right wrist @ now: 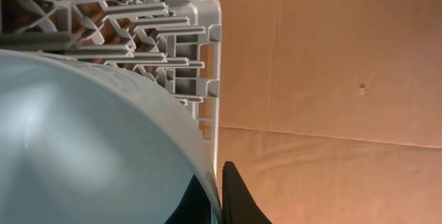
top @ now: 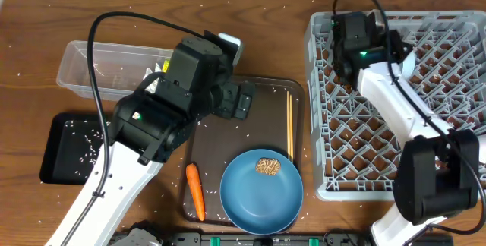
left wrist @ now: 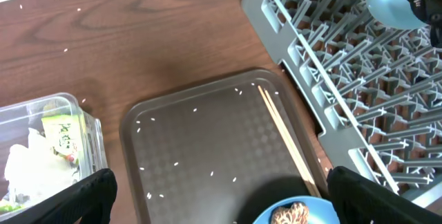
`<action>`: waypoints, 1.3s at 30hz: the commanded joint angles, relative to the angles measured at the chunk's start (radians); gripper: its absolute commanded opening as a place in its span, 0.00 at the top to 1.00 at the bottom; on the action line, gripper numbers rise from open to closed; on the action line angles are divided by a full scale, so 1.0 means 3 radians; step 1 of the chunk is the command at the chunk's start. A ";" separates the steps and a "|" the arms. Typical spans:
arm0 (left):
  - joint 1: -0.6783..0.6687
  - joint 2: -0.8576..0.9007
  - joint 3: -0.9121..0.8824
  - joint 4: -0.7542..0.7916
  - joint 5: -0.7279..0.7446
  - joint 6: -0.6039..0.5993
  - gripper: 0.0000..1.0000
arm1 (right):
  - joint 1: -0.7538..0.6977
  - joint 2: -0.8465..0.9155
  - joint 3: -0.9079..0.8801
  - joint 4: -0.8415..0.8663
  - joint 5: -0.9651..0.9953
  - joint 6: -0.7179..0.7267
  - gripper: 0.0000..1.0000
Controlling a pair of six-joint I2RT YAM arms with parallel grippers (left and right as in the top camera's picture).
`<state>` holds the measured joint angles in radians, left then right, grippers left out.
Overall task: Sort waste into correct bins and load items into the dishwasher rack
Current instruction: 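Lower the bowl into the rack and press it down with the right gripper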
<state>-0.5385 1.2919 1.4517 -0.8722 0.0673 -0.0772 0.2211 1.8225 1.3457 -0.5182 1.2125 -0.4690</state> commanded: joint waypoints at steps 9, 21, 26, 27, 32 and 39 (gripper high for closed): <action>0.0010 -0.0042 0.0024 -0.0017 -0.0050 0.0020 0.02 | -0.0123 0.0018 -0.0005 -0.0148 0.0469 -0.0034 0.99; 0.0010 -0.0042 0.0024 -0.0017 -0.0050 0.0020 0.02 | -0.0149 0.0019 -0.0079 -0.0367 0.0337 0.0384 0.99; 0.0010 -0.0042 0.0024 -0.0034 -0.0050 0.0020 0.02 | -0.0169 0.0019 -0.0233 -0.0324 0.0220 0.0416 0.99; 0.0010 -0.0042 0.0024 -0.0042 -0.0050 0.0020 0.02 | -0.0174 0.0019 -0.0267 -0.0285 0.0220 0.0416 0.99; 0.0010 -0.0042 0.0024 -0.0043 -0.0050 0.0020 0.02 | -0.0187 0.0020 -0.0326 -0.0237 0.0309 0.0416 0.99; 0.0010 -0.0042 0.0024 -0.0045 -0.0050 0.0020 0.02 | -0.0192 0.0019 -0.0326 -0.0083 0.0623 0.0290 0.99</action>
<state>-0.5385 1.2919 1.4517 -0.8837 0.0677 -0.0776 0.1711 1.8225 1.2633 -0.5446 1.3525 -0.3733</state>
